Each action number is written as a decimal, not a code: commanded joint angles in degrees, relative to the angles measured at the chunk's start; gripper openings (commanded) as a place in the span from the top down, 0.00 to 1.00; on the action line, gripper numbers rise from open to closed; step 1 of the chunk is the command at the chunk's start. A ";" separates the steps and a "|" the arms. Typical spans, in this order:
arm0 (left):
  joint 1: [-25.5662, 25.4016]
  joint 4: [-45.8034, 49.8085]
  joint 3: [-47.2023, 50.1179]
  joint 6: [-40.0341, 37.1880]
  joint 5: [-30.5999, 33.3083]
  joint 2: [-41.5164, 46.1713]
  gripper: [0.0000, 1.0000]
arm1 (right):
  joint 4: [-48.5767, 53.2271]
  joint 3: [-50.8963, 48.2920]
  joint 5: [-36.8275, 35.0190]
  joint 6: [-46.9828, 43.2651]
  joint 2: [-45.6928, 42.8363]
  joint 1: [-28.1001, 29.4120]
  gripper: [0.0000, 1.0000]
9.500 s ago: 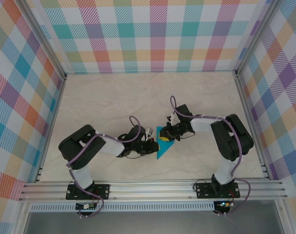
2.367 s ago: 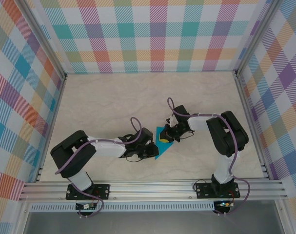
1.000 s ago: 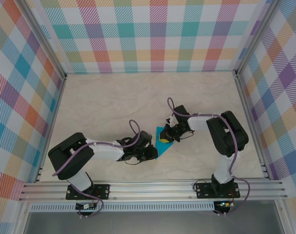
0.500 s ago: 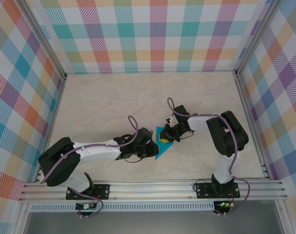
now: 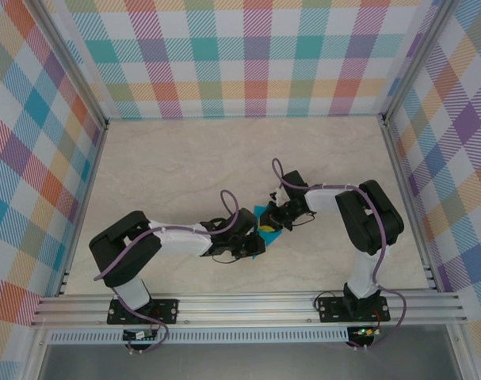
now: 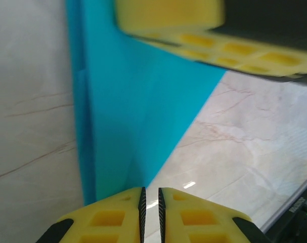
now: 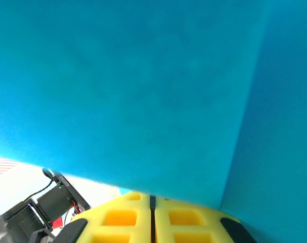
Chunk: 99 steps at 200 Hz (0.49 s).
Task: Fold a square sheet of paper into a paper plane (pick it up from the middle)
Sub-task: Fourth fold the wing at the center of the table.
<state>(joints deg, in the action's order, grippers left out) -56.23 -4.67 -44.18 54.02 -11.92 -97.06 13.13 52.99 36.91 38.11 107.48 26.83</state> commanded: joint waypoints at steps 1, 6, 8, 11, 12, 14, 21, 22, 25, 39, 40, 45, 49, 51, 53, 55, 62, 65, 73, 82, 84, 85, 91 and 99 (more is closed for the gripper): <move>-0.29 1.15 3.85 1.71 0.33 0.46 0.83 | 6.11 -3.51 -13.44 -1.19 6.42 -0.07 0.92; -0.29 0.66 4.59 1.90 0.27 0.58 0.83 | 6.10 -3.51 -13.52 -1.16 6.42 -0.03 0.92; -0.29 0.52 4.95 2.04 0.31 0.62 0.83 | 6.12 -3.51 -13.53 -1.19 6.42 -0.02 0.92; -0.29 0.30 5.31 2.21 0.19 0.76 0.83 | 6.12 -3.49 -13.53 -1.19 6.42 -0.02 0.92; -0.29 0.29 5.50 2.26 0.17 0.83 0.83 | 6.12 -3.41 -13.53 -1.15 6.42 -0.02 0.92; -0.29 0.23 5.75 2.35 0.13 0.89 0.83 | 6.23 -3.42 -13.53 -1.18 6.42 -0.02 0.92; -0.30 0.14 6.64 2.50 0.06 1.14 0.83 | 6.29 -3.42 -13.54 -1.19 6.42 -0.02 0.92; -0.29 0.16 6.73 2.50 0.10 1.24 0.83 | 6.25 -3.38 -13.57 -1.19 6.42 -0.02 0.92; -0.29 0.18 7.08 2.62 0.16 1.36 0.83 | 6.28 -3.42 -13.57 -1.19 6.42 -0.02 0.92; -0.29 -0.21 8.52 2.75 -0.16 2.02 0.83 | 6.17 -3.42 -13.69 -1.19 6.42 -0.10 0.92; -0.29 -0.23 8.56 2.67 -0.18 2.08 0.83 | 6.19 -3.42 -13.69 -1.15 6.42 -0.06 0.92; -0.29 -0.25 8.84 2.66 -0.36 2.22 0.83 | 6.33 -3.41 -13.70 -1.19 6.42 -0.02 0.92; -0.29 -0.26 9.05 2.67 -0.68 2.37 0.83 | 6.36 -3.42 -13.70 -1.23 6.42 -0.02 0.92; -0.29 -0.30 9.17 2.67 -0.76 2.48 0.83 | 6.36 -3.36 -13.75 -1.22 6.42 -0.02 0.92; -0.33 -0.44 9.30 2.67 -0.92 2.55 0.83 | 6.31 -3.41 -13.71 -1.14 6.42 -0.02 0.92; -0.36 -0.65 9.49 2.74 -1.02 2.72 0.83 | 6.35 -3.42 -13.71 -1.16 6.42 -0.02 0.92; -0.39 -1.88 10.24 2.97 -1.55 3.03 0.83 | 6.30 -3.42 -13.79 -1.11 6.42 -0.03 0.92; -0.45 -2.56 10.75 3.23 -1.77 3.20 0.83 | 6.32 -3.42 -13.79 -1.13 6.42 -0.03 0.92; -0.46 -4.30 11.89 3.94 -2.23 3.60 0.83 | 6.35 -3.42 -13.82 -1.19 6.42 -0.03 0.92; -0.51 -5.63 12.81 4.57 -2.79 3.72 0.83 | 6.30 -3.38 -13.71 -1.11 6.51 -0.02 0.92; -0.47 -5.91 12.96 4.66 -2.98 3.72 0.83 | 6.34 -3.41 -13.70 -1.17 6.56 -0.02 0.92; -0.47 -6.07 13.02 4.68 -3.09 3.72 0.83 | 6.32 -3.42 -13.70 -1.18 6.53 -0.02 0.92; -0.46 -7.11 13.55 4.98 -3.57 3.60 0.83 | 6.30 -3.42 -13.75 -1.12 6.44 -0.04 0.92; -0.46 -8.47 14.15 5.62 -4.20 3.23 0.82 | 6.35 -3.34 -13.84 -1.12 6.51 -0.02 0.92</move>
<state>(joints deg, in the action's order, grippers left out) -56.23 -16.51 -34.00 57.49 -12.43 -93.23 13.15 53.01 36.91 38.11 107.48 26.83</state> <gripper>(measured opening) 0.173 0.084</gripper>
